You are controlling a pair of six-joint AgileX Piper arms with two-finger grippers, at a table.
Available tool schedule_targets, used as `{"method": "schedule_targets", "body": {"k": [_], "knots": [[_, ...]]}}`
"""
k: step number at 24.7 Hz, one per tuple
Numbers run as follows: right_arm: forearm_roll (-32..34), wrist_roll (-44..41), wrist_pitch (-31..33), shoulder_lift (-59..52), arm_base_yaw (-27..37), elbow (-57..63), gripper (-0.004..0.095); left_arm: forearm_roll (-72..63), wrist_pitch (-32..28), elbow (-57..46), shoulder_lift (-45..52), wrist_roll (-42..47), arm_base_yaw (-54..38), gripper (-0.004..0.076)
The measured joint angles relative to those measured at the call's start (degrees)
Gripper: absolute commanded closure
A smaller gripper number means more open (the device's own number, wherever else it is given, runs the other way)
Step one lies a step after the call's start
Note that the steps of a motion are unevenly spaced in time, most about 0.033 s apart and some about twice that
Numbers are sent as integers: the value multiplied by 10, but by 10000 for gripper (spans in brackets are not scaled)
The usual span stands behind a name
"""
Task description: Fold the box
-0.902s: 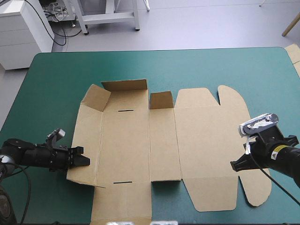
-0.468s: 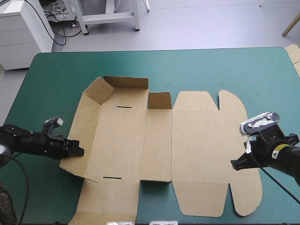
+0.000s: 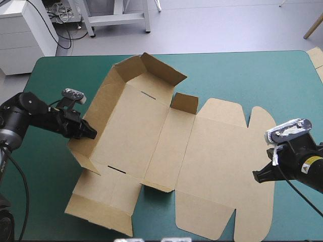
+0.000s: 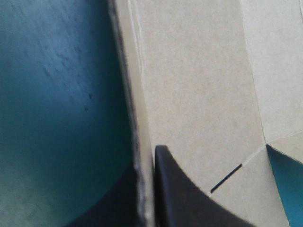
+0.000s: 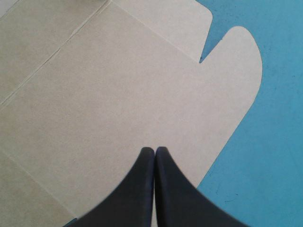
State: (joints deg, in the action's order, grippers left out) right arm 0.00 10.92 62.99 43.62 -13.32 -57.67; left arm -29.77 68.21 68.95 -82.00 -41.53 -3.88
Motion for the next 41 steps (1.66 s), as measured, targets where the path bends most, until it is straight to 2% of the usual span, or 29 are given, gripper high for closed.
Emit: {"method": "schedule_targets", "body": {"k": [6, 13, 22, 29, 35, 41], "knots": [[0, -7, 0, -37, 0, 0, 924, 61, -48, 87, -3, 9, 86, 731], [0, -18, -7, -83, 0, 0, 924, 167, -71, 146, -34, 12, 162, 731], [0, -39, -15, -96, 0, -1, 924, 312, -134, 148, -48, 9, 271, 731], [0, -39, -22, -96, 0, -1, 924, 340, -199, 148, -48, -71, 362, 731], [0, -40, -22, -97, 0, -1, 924, 393, -204, 148, -48, -82, 405, 731], [0, -43, -24, -97, 0, -1, 924, 477, -207, 137, -46, -33, 466, 732]]}}
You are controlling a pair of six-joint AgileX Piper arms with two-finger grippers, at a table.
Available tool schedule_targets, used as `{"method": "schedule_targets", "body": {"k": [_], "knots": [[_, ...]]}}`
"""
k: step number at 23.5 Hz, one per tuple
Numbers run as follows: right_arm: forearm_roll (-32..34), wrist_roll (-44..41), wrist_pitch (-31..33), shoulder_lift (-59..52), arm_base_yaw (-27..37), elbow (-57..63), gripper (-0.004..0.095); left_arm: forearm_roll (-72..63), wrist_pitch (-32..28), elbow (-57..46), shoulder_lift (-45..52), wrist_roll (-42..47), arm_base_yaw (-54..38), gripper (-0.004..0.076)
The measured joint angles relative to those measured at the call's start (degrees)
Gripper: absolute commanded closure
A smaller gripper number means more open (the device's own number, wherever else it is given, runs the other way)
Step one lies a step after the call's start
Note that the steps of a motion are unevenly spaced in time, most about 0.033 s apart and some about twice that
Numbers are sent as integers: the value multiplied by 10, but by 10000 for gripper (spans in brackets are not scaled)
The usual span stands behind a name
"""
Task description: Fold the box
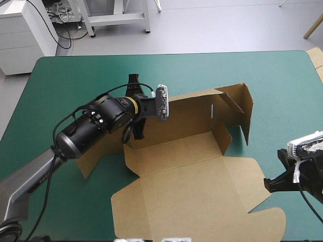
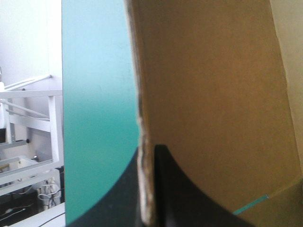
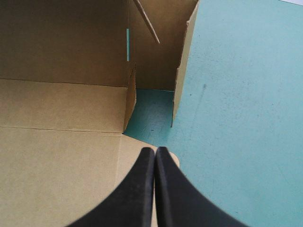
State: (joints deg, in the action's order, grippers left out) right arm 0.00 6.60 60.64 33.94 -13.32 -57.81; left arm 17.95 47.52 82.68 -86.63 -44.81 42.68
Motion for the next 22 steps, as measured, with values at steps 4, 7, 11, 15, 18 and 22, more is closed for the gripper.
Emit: {"method": "schedule_targets", "body": {"k": [4, 7, 11, 15, 18, 22], "knots": [[0, -2, -1, 0, 0, 0, 924, 53, -1, -17, 12, 37, 45, 731], [0, -3, -3, 0, 0, 0, 924, 99, -3, -38, 21, 73, 78, 731], [0, -6, -9, 0, 0, 0, 924, 190, -20, -84, 34, 132, 124, 732], [0, -14, -10, 0, 0, 0, 924, 270, -66, -143, 53, 186, 136, 732], [0, -15, -11, 0, 0, 0, 924, 341, -125, -221, 93, 220, 137, 731], [0, -17, -11, -1, 0, 0, 924, 429, -160, -287, 132, 302, 138, 731]]}}
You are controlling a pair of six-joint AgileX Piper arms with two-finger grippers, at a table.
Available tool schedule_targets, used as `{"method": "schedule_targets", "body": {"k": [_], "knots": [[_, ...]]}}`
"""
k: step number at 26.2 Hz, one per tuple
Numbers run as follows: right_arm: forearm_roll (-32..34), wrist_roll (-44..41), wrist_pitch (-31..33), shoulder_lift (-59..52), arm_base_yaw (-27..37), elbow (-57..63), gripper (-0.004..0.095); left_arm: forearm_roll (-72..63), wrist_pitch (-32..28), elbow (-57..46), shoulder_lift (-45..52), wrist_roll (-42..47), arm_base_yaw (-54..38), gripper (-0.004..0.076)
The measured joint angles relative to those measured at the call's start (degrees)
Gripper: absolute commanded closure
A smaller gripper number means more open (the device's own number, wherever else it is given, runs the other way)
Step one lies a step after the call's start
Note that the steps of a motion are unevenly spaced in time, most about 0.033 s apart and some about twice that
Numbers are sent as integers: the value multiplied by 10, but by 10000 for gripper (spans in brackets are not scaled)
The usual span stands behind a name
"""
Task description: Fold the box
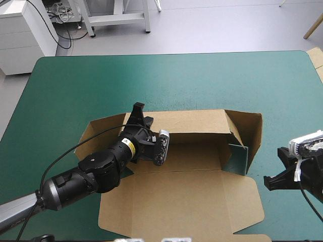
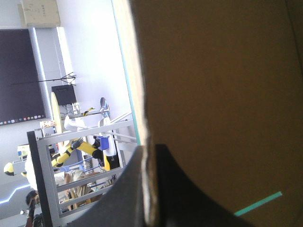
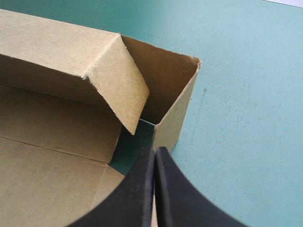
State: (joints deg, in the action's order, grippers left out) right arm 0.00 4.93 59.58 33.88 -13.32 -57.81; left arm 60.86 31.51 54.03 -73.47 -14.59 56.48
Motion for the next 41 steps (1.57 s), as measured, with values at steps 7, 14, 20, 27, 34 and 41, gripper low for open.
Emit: {"method": "schedule_targets", "body": {"k": [7, 14, 20, 27, 34, 41], "knots": [[0, -2, 0, 0, 0, 0, 864, 56, -25, -10, 0, 73, -20, 731], [0, -5, -14, 2, 0, -12, 351, 56, -25, -11, 0, 74, -20, 731], [9, -30, -16, 47, 0, -82, 189, 60, -32, -12, 0, 74, -21, 731], [17, -32, -4, 175, 0, -191, 189, 86, -52, -39, 2, 75, -23, 731], [17, -32, -5, 313, 0, -293, 189, 120, -58, -50, 5, 122, -23, 731], [17, -31, -4, 443, 0, -411, 189, 153, -53, -54, 5, 170, -23, 731]]}}
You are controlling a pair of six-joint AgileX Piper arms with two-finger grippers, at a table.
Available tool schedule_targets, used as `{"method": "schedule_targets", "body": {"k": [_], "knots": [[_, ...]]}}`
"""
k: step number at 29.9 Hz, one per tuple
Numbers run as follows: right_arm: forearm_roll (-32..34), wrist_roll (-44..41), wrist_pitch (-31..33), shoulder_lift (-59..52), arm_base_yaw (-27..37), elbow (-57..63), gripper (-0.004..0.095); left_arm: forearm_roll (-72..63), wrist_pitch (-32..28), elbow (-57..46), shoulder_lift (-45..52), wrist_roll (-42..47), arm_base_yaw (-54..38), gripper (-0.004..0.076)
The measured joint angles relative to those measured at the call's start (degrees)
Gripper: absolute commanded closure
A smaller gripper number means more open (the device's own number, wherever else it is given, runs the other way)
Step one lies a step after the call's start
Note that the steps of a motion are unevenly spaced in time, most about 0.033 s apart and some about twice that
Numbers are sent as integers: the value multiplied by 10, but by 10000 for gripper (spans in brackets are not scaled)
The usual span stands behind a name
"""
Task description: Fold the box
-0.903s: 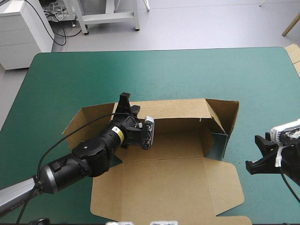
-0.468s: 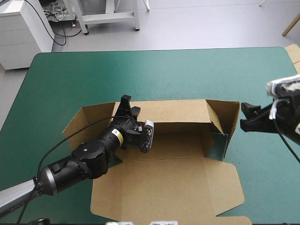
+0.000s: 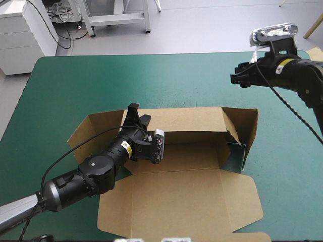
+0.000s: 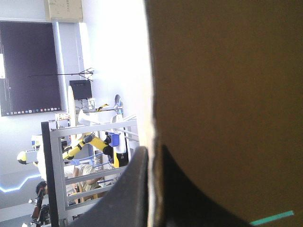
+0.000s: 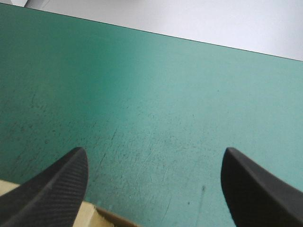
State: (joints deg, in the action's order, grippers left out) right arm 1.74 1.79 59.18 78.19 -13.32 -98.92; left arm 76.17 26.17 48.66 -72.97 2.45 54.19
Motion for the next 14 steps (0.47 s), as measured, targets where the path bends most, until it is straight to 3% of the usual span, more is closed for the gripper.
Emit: {"method": "schedule_targets", "body": {"k": [4, 14], "knots": [[-9, 0, 3, 68, 12, -56, 191, 3, 0, 0, 0, 6, 0, 731], [-112, 21, 45, 204, 94, -142, 191, 4, 0, -1, 0, 8, 0, 731]]}}
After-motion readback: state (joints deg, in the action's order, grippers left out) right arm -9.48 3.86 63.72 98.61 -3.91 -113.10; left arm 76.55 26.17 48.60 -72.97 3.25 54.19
